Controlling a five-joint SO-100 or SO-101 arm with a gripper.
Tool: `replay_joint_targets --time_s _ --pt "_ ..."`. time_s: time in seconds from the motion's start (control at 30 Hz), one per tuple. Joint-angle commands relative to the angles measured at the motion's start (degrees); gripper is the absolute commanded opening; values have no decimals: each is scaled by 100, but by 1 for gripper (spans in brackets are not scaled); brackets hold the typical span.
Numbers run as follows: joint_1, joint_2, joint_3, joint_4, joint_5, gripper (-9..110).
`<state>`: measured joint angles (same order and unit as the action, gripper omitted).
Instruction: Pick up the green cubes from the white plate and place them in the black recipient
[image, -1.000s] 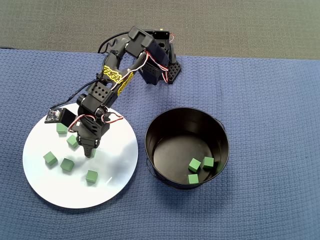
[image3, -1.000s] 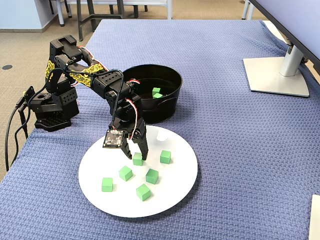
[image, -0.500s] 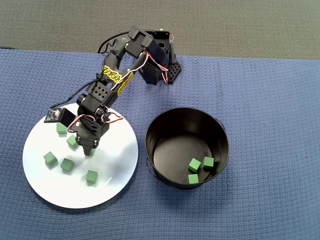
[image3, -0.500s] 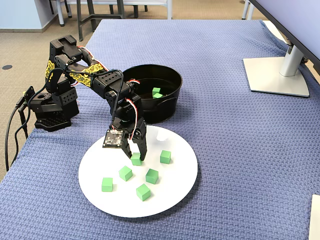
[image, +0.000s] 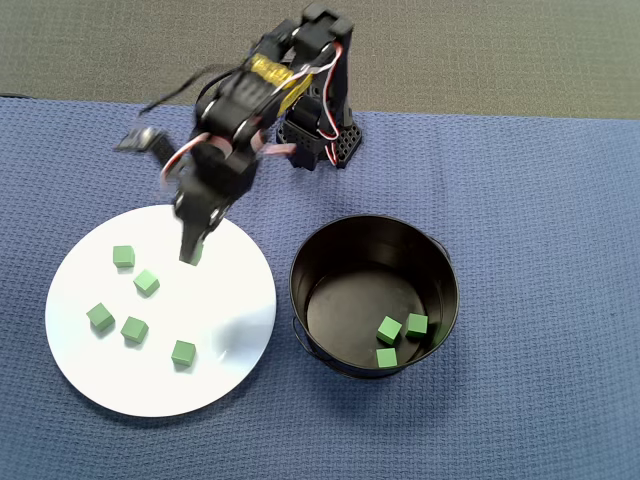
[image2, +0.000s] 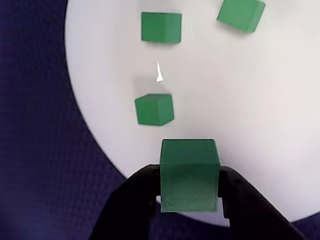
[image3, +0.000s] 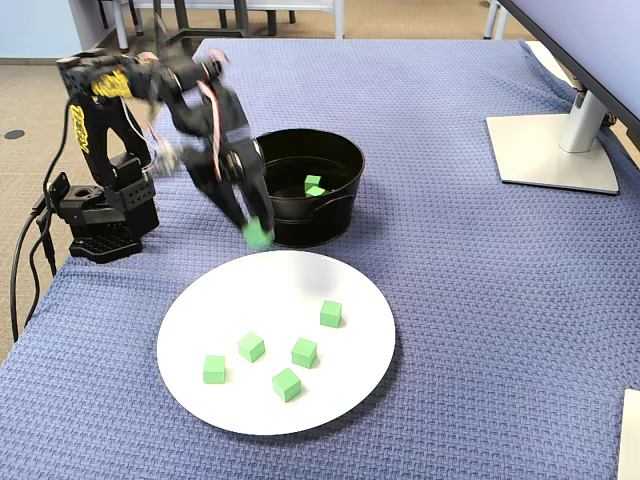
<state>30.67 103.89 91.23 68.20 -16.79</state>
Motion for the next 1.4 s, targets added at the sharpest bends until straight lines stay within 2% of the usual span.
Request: replay_joint_targets --time_s 0.0,0.17,0.53,0.57,0.63,0.8,0.87,1.03,1.2,1.37 --pt "-325 1556 668 193 114 0" --pt "-1046 2698 2065 -158 255 0" --pt "-3208 2382 1837 -308 1011 0" --pt "-3428 2241 1723 -290 1063 4" --pt "-3885 1916 1494 -281 1063 27" --pt "-4254 1336 826 -105 1283 37" --pt "-4104 1564 765 -9 1134 38" --pt "-2927 1784 431 299 554 17" --pt "-1248 1494 703 -229 -220 1" --pt "-97 677 896 -844 -844 0"
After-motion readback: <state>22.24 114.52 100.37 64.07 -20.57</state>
